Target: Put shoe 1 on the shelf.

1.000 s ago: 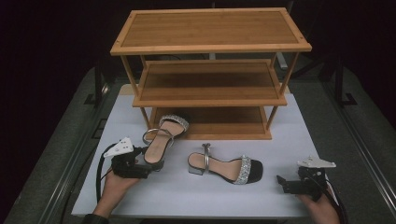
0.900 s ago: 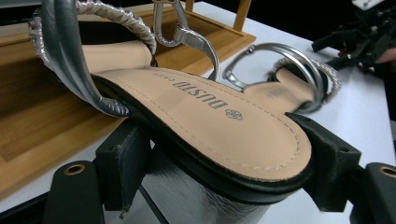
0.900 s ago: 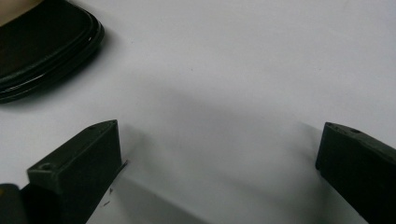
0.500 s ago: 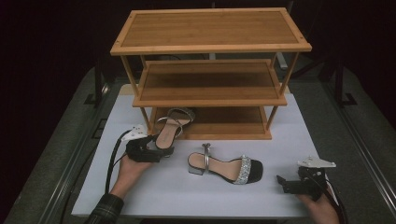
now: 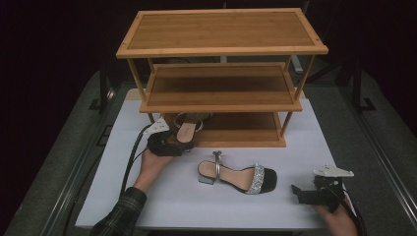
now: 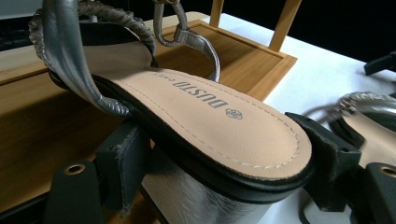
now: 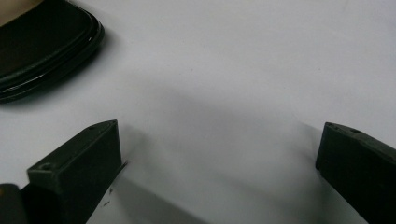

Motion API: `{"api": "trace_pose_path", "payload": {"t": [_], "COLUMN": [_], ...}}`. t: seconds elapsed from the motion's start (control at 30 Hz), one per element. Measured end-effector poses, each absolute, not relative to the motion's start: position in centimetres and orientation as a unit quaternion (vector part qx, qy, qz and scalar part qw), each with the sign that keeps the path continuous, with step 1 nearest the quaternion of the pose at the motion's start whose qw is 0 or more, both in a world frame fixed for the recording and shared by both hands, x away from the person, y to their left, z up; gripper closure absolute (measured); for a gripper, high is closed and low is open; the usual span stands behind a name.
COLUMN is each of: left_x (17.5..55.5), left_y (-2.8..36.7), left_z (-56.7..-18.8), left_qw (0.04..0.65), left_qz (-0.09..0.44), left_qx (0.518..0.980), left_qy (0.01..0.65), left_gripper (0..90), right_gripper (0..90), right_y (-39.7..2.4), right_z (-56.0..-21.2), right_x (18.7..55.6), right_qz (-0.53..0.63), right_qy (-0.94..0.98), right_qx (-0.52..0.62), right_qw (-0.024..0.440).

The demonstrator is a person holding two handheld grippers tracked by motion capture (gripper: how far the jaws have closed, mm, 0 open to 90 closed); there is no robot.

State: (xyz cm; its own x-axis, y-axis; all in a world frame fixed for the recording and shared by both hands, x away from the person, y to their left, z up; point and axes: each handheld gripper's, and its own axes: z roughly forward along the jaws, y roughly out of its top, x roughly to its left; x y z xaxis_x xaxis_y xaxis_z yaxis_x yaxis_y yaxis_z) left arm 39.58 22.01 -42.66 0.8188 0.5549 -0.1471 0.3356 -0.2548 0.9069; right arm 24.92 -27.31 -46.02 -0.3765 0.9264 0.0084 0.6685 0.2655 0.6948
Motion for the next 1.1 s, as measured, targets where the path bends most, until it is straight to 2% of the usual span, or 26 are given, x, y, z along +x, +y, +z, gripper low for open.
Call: {"api": "trace_pose_path", "payload": {"t": [0.4,0.43,0.57,1.1], "left_x": [42.9,43.5,44.2,45.3], "left_y": [19.5,19.4,19.0,18.5], "left_z": [-44.4,-44.7,-45.0,-45.1], "left_qw": [0.533,0.533,0.526,0.51], "left_qz": [0.097,0.112,0.116,0.117], "left_qx": [0.78,0.777,0.777,0.779], "left_qy": [0.313,0.317,0.328,0.346], "left_gripper": [24.9,24.9,24.9,24.7], "right_gripper": [0.0,0.0,0.0,0.0], "right_y": [-27.3,-27.3,-27.3,-27.3], "right_z": [-46.0,-46.0,-46.0,-46.0], "right_x": [24.9,24.9,24.9,24.9], "right_qz": [0.314,0.314,0.314,0.314], "right_qy": [0.768,0.768,0.768,0.768], "right_qx": [0.518,0.518,0.518,0.518], "right_qw": [0.206,0.207,0.207,0.207]}}
